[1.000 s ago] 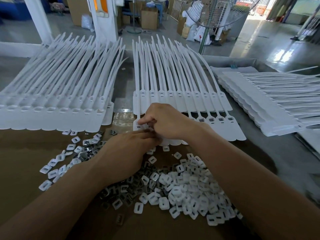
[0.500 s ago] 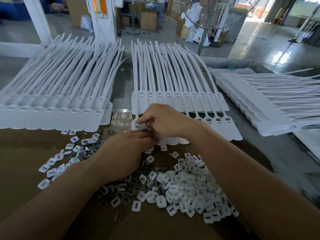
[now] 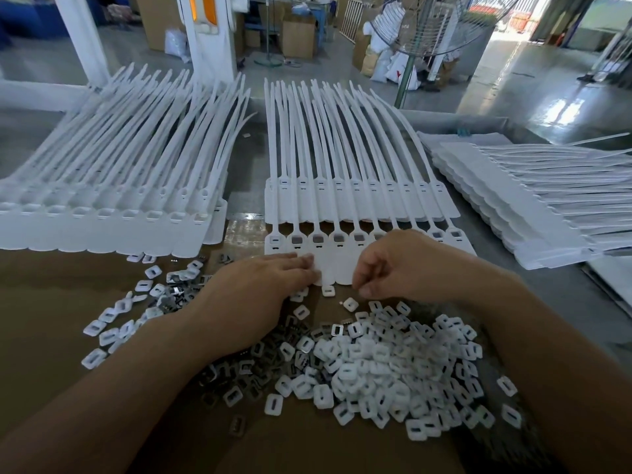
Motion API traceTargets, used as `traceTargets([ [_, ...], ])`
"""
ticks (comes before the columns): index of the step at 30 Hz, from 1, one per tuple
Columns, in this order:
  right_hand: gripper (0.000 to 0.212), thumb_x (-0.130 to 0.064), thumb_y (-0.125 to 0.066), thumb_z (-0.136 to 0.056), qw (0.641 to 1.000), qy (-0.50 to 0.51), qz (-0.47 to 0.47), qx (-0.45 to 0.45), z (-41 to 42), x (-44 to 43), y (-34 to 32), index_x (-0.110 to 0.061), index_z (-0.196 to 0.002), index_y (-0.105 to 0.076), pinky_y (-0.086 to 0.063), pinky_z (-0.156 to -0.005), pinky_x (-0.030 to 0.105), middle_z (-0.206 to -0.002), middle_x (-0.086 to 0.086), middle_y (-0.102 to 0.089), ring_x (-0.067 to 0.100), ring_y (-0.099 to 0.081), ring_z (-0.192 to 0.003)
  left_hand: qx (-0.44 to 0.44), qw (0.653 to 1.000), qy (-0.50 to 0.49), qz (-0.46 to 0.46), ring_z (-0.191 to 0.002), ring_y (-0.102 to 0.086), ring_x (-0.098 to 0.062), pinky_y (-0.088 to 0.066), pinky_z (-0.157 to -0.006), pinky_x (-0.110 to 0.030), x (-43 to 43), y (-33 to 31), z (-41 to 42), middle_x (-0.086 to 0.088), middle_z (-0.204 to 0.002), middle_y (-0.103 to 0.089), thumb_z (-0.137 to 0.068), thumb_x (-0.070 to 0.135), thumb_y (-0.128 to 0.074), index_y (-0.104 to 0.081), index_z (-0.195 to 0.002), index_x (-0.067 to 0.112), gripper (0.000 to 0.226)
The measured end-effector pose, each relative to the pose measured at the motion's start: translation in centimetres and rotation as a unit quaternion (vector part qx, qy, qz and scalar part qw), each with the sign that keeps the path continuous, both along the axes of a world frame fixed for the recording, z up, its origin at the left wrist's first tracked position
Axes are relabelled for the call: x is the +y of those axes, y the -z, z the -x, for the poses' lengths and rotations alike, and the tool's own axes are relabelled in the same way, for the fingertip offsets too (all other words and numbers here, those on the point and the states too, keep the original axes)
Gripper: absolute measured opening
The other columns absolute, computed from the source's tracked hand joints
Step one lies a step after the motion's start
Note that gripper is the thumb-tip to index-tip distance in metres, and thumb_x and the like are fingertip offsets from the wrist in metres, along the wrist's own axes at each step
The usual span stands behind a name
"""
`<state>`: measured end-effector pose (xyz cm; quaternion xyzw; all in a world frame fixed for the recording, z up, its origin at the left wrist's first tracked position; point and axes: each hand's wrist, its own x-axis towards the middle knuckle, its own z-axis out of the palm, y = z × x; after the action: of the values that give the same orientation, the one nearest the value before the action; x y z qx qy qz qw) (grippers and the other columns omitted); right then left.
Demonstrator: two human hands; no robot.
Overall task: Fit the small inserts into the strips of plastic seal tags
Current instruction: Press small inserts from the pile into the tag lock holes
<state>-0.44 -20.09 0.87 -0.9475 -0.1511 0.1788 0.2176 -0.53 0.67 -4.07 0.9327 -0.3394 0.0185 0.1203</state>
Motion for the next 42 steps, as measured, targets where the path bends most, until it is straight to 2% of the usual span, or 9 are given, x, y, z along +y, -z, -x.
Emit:
traceTargets([
  [5, 0.012, -0.022, -0.073, -0.077, 1.000, 0.020, 0.016, 0.017, 0.5, -1.1, 0.2, -0.032, -0.073, -0.066, -0.045, -0.062, 0.006, -0.070, -0.016, -0.065, -0.006, -0.060, -0.068, -0.001, 1.000, -0.006, -0.002, -0.131, -0.016, 0.009, -0.014, -0.099, -0.014, 0.0, 0.2, -0.1, 0.024, -0.146, -0.020, -0.081, -0.003, -0.038, -0.029, -0.137, 0.040, 0.071],
  [12, 0.017, -0.024, -0.072, -0.079, 0.999, 0.027, 0.033, 0.020, 0.7, -0.7, 0.6, -0.032, -0.072, -0.059, -0.041, -0.063, 0.010, -0.073, -0.015, -0.061, -0.004, -0.055, -0.068, 0.005, 1.000, -0.015, -0.012, -0.131, -0.016, 0.008, -0.021, -0.104, -0.020, -0.1, 0.1, -0.1, 0.028, -0.144, -0.017, -0.084, 0.000, -0.039, -0.025, -0.137, 0.043, 0.070],
  [15, 0.016, -0.023, -0.072, -0.079, 0.999, 0.028, 0.016, 0.026, 0.6, -0.9, 0.6, -0.030, -0.072, -0.059, -0.046, -0.065, 0.017, -0.075, -0.010, -0.063, 0.001, -0.058, -0.071, 0.007, 1.000, -0.016, -0.010, -0.131, -0.016, 0.008, -0.021, -0.106, -0.022, -0.2, 0.1, -0.1, 0.028, -0.144, -0.016, -0.083, 0.000, -0.039, -0.025, -0.138, 0.043, 0.071],
  [18, 0.013, -0.019, -0.072, -0.078, 0.997, 0.049, -0.049, 0.022, 0.4, -1.0, 0.6, -0.026, -0.075, -0.061, -0.053, -0.073, 0.029, -0.072, -0.005, -0.066, 0.008, -0.062, -0.070, 0.006, 1.000, -0.013, -0.011, -0.132, -0.016, 0.008, -0.022, -0.106, -0.022, -0.1, 0.2, -0.1, 0.027, -0.145, -0.016, -0.083, 0.000, -0.038, -0.025, -0.138, 0.043, 0.071],
  [21, 0.017, -0.013, -0.069, -0.080, 0.994, 0.059, -0.097, -0.006, -0.3, -0.4, 0.7, -0.029, -0.075, -0.063, -0.049, -0.067, 0.022, -0.060, -0.015, -0.063, -0.004, -0.059, -0.060, 0.003, 1.000, -0.008, -0.007, -0.132, -0.016, 0.007, -0.022, -0.104, -0.020, -0.1, 0.2, 0.0, 0.027, -0.145, -0.017, -0.083, 0.001, -0.039, -0.026, -0.138, 0.042, 0.070],
  [25, 0.017, -0.013, -0.066, -0.082, 0.988, 0.075, -0.125, -0.056, -1.5, 1.5, 0.8, -0.027, -0.074, -0.060, -0.053, -0.065, 0.017, -0.068, -0.008, -0.067, -0.001, -0.064, -0.062, -0.003, 1.000, 0.001, 0.010, -0.128, -0.017, 0.010, -0.020, -0.099, -0.016, -0.1, 0.2, 0.0, 0.024, -0.144, -0.022, -0.082, 0.003, -0.040, -0.032, -0.136, 0.041, 0.067],
  [29, 0.010, -0.014, -0.066, -0.083, 0.987, 0.066, -0.106, -0.103, -3.2, 4.0, 0.9, -0.021, -0.076, -0.064, -0.041, -0.061, 0.006, -0.067, -0.018, -0.056, -0.004, -0.055, -0.064, -0.003, 1.000, 0.005, 0.010, -0.127, -0.015, 0.012, -0.019, -0.097, -0.014, -0.1, 0.2, -0.1, 0.025, -0.145, -0.019, -0.081, 0.006, -0.039, -0.030, -0.137, 0.041, 0.067],
  [35, 0.008, -0.011, -0.062, -0.085, 0.982, 0.090, -0.113, -0.123, -5.2, 5.8, 2.0, -0.014, -0.085, -0.069, -0.036, -0.061, 0.009, -0.071, -0.016, -0.053, -0.003, -0.049, -0.066, -0.006, 1.000, 0.012, 0.016, -0.133, -0.022, 0.003, -0.030, -0.102, -0.022, -0.1, 0.0, 0.1, 0.020, -0.146, -0.023, -0.079, 0.004, -0.040, -0.035, -0.136, 0.037, 0.066],
  [42, 0.014, -0.008, -0.060, -0.085, 0.987, 0.095, -0.077, -0.108, -5.6, 6.3, 2.3, -0.014, -0.082, -0.071, -0.039, -0.062, 0.013, -0.092, -0.004, -0.068, 0.007, -0.056, -0.082, -0.013, 1.000, 0.016, 0.016, -0.133, -0.026, -0.001, -0.032, -0.104, -0.025, 0.1, 0.2, 0.3, 0.014, -0.145, -0.029, -0.078, 0.002, -0.040, -0.040, -0.135, 0.032, 0.065],
])
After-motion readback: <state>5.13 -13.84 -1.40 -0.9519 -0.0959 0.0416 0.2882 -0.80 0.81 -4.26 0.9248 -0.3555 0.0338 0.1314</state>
